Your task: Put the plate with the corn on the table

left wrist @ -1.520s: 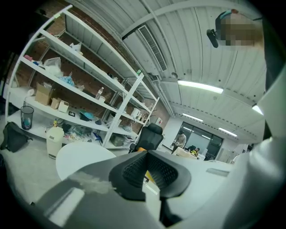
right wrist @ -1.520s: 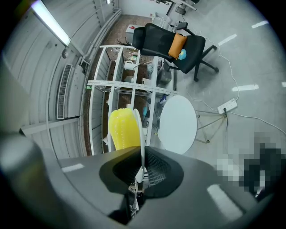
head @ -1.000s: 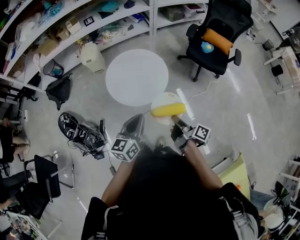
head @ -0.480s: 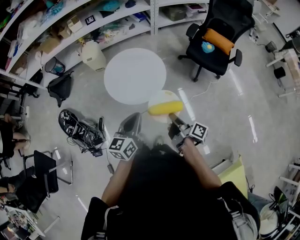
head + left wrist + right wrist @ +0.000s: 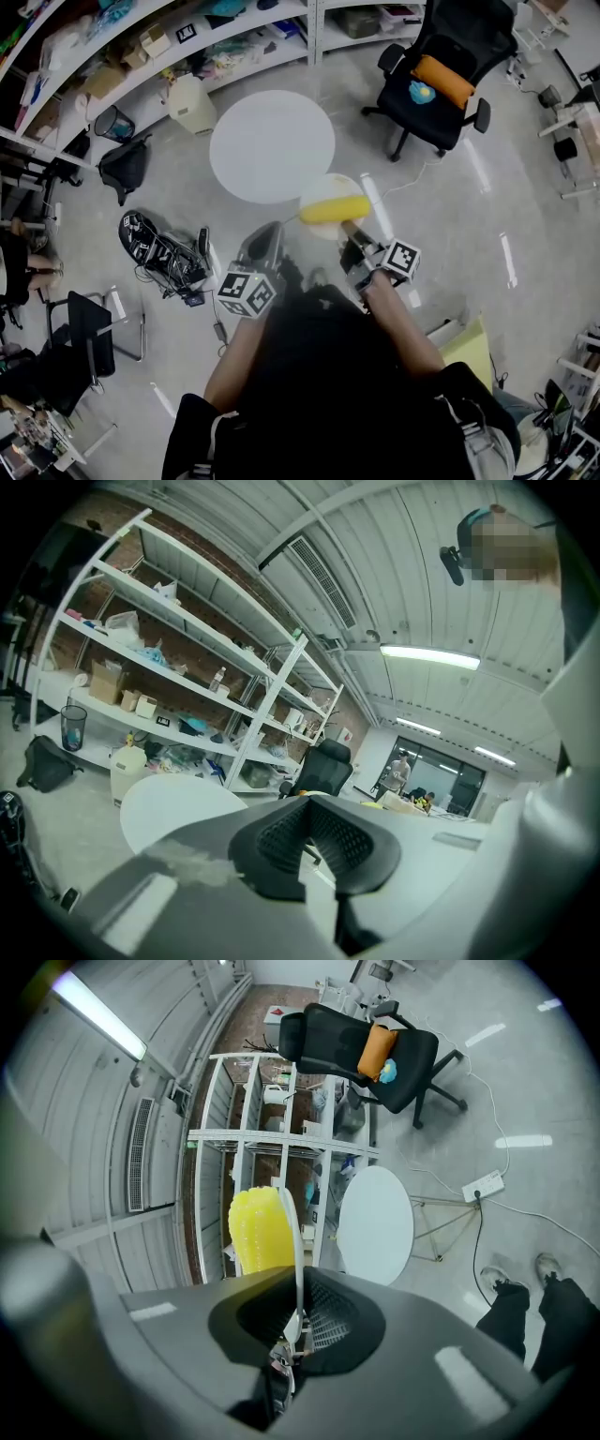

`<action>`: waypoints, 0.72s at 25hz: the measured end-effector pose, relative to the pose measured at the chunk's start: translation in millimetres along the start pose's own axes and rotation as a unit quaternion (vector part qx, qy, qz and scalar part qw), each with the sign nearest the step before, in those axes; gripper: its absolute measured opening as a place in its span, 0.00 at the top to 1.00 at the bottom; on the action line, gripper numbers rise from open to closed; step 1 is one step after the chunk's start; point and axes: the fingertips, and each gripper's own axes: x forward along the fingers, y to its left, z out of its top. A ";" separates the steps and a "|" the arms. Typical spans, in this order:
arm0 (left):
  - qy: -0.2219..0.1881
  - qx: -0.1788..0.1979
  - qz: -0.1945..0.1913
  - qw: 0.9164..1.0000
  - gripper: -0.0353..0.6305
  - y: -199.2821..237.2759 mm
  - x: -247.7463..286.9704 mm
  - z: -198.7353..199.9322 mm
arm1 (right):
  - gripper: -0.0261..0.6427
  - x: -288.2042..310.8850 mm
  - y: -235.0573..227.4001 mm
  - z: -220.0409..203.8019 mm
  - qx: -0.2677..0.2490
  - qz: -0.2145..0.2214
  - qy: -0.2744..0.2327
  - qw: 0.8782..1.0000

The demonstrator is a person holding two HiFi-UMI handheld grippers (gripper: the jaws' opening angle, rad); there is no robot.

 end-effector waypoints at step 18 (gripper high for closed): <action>0.014 -0.003 -0.038 0.999 0.94 29.3 54.3 15.6 | 0.92 32.3 1.7 25.1 -0.002 -0.004 -0.021 1.000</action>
